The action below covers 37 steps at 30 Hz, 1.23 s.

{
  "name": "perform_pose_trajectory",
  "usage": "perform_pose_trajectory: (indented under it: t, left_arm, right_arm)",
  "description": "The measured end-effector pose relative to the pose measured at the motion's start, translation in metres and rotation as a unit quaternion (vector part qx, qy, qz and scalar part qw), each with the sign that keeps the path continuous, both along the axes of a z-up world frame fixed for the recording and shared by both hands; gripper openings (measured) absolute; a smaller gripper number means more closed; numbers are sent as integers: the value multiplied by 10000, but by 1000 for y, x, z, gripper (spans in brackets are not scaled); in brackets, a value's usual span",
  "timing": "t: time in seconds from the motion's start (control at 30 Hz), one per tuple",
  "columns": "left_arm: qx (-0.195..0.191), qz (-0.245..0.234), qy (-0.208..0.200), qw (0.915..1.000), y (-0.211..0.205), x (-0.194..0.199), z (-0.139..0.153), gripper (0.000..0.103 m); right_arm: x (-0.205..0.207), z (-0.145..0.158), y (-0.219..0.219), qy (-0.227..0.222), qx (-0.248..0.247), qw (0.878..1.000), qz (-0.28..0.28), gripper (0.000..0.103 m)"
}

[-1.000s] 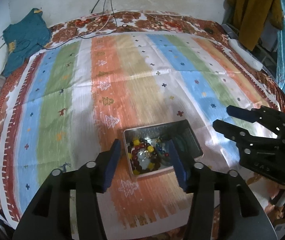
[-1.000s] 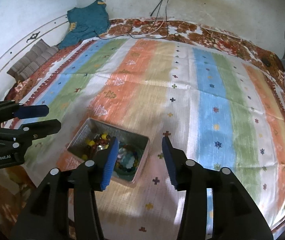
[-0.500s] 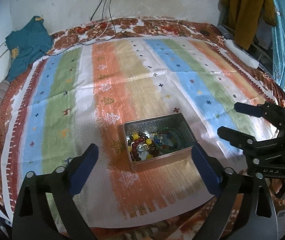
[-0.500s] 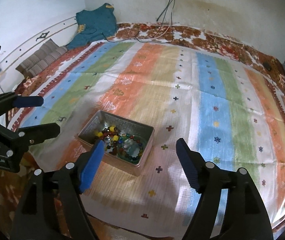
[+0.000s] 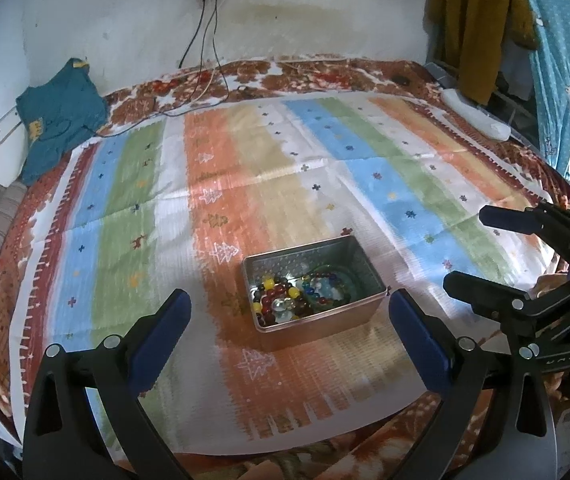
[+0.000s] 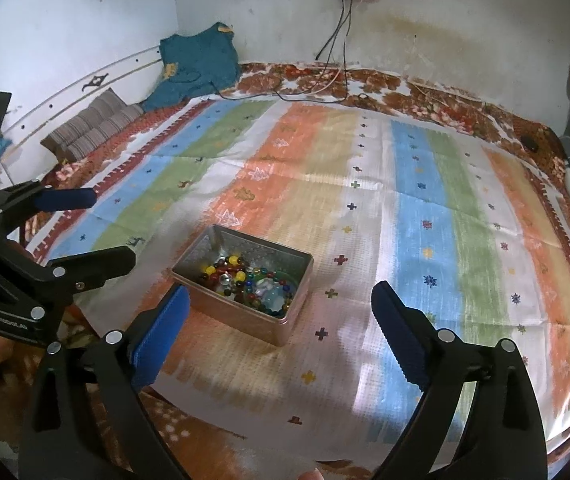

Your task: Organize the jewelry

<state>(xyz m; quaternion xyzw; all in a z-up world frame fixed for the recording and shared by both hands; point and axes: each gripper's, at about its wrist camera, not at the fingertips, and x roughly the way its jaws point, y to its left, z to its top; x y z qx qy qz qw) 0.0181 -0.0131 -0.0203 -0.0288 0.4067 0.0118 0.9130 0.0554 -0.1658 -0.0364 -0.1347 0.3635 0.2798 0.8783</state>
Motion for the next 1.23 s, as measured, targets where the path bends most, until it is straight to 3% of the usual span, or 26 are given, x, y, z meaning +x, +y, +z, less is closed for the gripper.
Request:
perform_pose_trajectory:
  t: [0.5, 1.23]
  left_arm:
    - [-55, 54, -339, 9994, 0, -10, 4, 97]
    - [-29, 144, -320, 9994, 1, -9, 3, 97]
  right_arm:
    - [-9, 5, -7, -144, 165, 9997, -59, 93]
    - [-14, 11, -18, -354, 296, 9988, -169, 96]
